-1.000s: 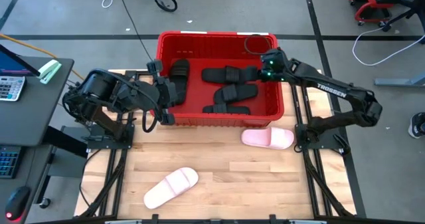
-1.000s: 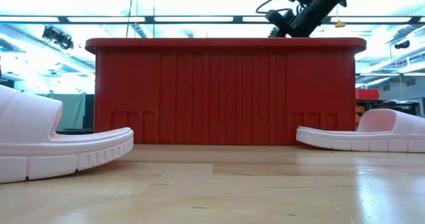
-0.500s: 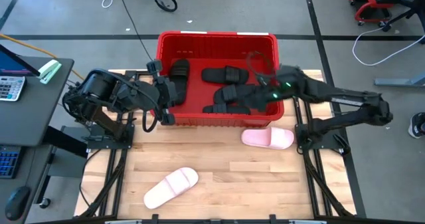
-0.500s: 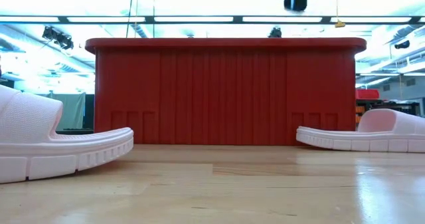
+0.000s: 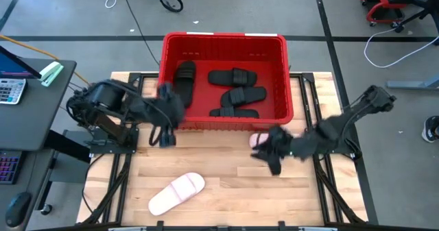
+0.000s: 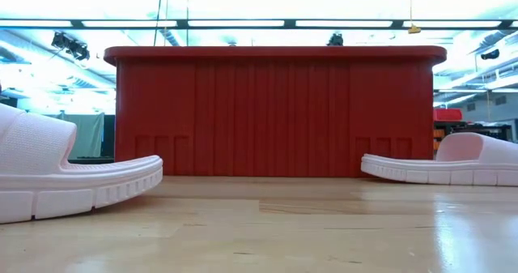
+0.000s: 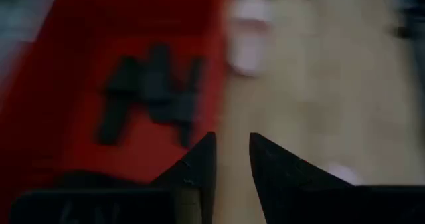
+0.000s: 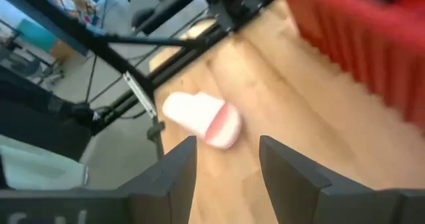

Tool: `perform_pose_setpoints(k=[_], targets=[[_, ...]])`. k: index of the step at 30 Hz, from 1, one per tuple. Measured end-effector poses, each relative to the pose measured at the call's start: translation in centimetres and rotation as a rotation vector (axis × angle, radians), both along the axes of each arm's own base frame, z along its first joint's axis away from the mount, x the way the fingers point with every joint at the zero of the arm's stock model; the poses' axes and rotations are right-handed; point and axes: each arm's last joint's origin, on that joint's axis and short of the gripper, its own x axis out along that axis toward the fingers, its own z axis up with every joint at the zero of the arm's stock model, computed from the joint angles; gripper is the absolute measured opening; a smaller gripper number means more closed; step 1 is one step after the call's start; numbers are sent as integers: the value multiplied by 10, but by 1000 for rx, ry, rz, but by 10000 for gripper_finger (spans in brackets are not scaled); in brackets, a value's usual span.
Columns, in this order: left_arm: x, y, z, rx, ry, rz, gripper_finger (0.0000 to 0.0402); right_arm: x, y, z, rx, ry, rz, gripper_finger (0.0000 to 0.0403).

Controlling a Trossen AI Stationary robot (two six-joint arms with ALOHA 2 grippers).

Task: Pick and place slides into bin
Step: Put the pink slipper into the red bin

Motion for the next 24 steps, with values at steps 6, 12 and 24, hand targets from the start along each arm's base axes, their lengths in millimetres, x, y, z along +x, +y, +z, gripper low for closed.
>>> perform_pose_setpoints(k=[6,12,24], targets=[[0,-46,-26,-270,123,-43,81,22,50,-35,-60,9,30,169],[0,-99,-98,-295,199,278,73,46,86,-76,-89,16,78,169],[-27,-177,-267,-712,193,455,147,75,101,-121,-88,14,70,169]])
